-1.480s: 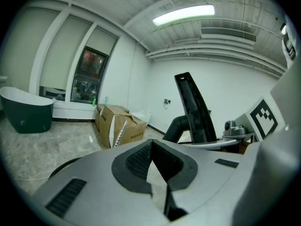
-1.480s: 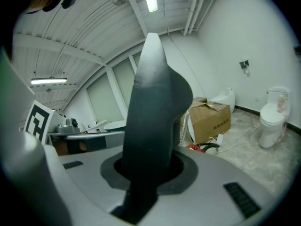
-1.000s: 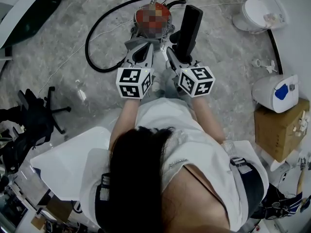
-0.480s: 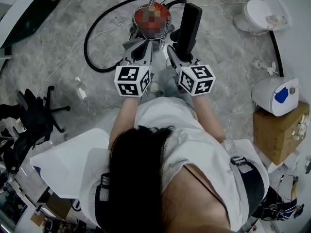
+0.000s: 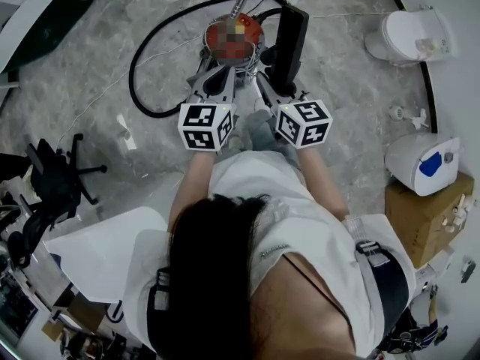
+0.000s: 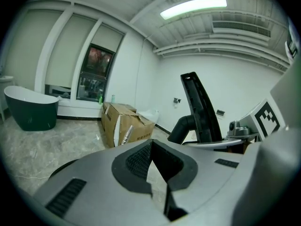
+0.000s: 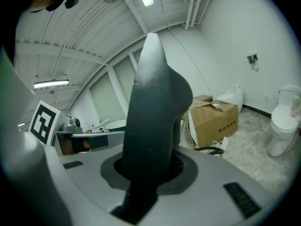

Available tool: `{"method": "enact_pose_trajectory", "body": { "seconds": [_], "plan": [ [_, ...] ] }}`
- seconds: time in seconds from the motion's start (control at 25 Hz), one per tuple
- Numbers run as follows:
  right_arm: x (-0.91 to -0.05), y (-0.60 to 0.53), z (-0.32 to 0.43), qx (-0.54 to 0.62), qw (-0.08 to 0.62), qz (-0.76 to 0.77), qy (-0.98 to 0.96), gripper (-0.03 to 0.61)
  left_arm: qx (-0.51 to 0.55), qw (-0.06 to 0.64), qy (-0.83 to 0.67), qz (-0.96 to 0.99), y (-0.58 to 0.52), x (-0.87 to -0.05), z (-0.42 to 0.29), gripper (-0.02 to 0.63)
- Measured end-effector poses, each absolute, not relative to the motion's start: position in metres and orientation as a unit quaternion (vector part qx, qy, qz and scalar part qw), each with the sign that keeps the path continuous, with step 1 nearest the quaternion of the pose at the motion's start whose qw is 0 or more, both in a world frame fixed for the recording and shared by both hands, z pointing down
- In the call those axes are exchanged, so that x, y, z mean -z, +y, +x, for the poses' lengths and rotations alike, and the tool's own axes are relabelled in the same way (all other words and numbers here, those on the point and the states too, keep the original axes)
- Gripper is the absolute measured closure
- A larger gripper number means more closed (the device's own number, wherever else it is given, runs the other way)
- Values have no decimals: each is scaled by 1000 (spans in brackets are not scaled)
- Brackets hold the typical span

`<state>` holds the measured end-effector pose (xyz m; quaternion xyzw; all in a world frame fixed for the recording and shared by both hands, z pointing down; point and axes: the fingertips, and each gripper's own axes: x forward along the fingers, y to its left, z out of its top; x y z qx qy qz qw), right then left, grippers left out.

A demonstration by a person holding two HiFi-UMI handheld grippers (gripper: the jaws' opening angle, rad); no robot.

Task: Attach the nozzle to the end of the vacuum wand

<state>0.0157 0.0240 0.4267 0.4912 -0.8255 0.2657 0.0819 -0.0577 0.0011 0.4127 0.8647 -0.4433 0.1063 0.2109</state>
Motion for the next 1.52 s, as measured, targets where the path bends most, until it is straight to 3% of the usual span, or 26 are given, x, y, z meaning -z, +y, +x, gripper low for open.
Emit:
{"method": "enact_pose_trajectory", "body": {
  "seconds": [1.52],
  "plan": [
    [-437, -101, 90, -293, 87, 419, -855, 486, -139, 228, -507, 819, -112, -425, 9, 612]
  ]
}}
